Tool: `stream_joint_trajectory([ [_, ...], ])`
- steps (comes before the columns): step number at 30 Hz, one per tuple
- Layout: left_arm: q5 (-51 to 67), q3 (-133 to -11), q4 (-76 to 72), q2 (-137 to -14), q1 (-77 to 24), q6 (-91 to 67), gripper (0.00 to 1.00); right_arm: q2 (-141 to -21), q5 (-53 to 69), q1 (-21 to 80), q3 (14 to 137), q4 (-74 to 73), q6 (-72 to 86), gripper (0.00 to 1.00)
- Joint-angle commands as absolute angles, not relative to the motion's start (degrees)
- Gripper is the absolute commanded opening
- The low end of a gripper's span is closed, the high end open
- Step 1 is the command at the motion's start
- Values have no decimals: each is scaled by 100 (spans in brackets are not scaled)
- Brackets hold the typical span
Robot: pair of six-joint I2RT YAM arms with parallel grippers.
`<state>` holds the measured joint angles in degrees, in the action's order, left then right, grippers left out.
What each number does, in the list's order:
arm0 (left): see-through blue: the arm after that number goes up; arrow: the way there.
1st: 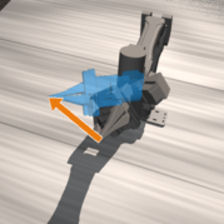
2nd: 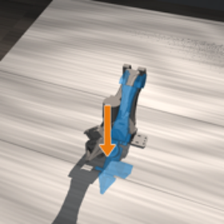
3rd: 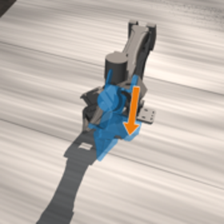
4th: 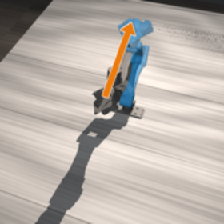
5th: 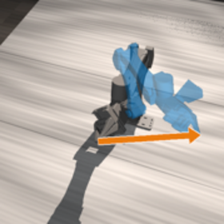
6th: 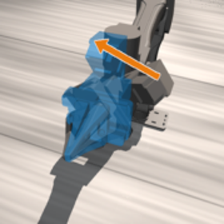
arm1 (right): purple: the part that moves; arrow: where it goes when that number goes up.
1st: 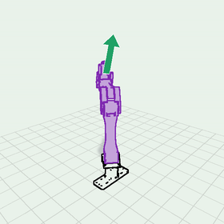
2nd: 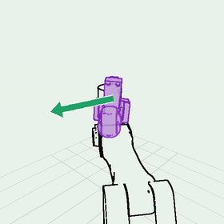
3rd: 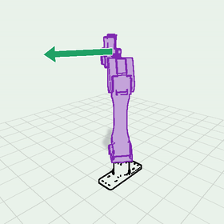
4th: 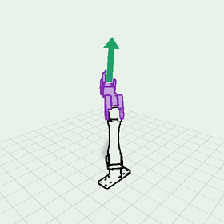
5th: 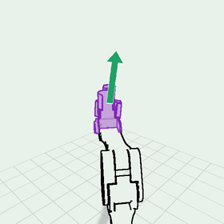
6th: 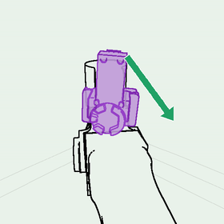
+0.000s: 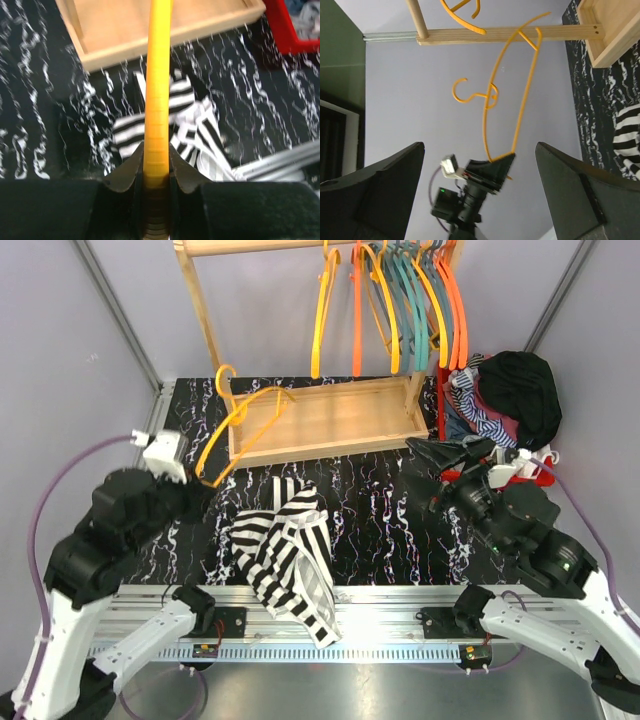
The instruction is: Remove the tank top from the hanger
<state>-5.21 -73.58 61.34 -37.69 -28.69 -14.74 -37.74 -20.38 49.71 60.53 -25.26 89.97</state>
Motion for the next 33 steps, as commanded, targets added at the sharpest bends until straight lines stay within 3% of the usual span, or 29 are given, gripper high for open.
stream_joint_trajectory([
  [1, -1125, -8399, 5388, -4752, -2865, -1293, 0, -3823, -2189, 4975, 6459, -3602, 8070, 100],
  [12, -1511, -13260, 6118, -8586, -2655, -580, 0, -3359, -1819, 4975, 6065, -4622, 7945, 100],
  [19, -1055, -13790, 5774, -9307, -1987, -756, 0, -3059, -1890, 4966, 6029, -5053, 8007, 100],
  [30, -678, -13325, 5757, -9563, -1723, -835, 0, -3102, -1794, 4975, 5915, -5160, 7612, 100],
  [31, -616, -13229, 5766, -9519, -1731, -835, 9, -3198, -1697, 4975, 5880, -5098, 7272, 100],
  [33, -545, -12722, 5801, -9212, -1758, -852, 39, -3584, -1338, 4975, 5810, -4940, 6849, 100],
])
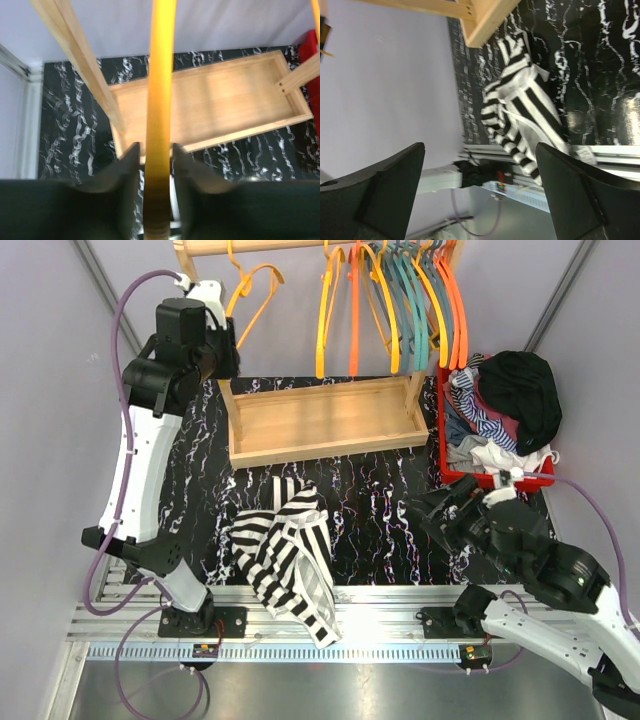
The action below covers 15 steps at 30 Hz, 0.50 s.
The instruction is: Remove the tank top from the hanger
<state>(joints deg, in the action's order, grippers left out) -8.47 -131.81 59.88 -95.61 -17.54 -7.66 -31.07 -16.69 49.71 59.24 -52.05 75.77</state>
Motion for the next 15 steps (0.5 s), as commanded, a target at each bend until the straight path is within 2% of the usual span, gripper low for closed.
stream_joint_trajectory([
  [1, -501, -12465, 5757, -9037, -1767, -887, 66, -3786, -1188, 4975, 5792, -4896, 6438, 100],
  [2, -466, -12158, 5652, -8539, -1767, -914, 99, -4241, -1030, 4983, 5748, -4843, 6207, 100],
  [6, -256, -10321, 4940, -7025, -1775, -1195, 99, -5666, -213, 5018, 5652, -4387, 5257, 100],
  [9, -237, -9205, 4808, -5979, -1784, -1458, 99, -6835, -507, 5385, 5879, -4044, 4774, 100],
  [15, -307, -7516, 4798, -4317, -1784, -1960, 99, -9550, -1142, 6204, 7793, -4271, 4289, 100],
])
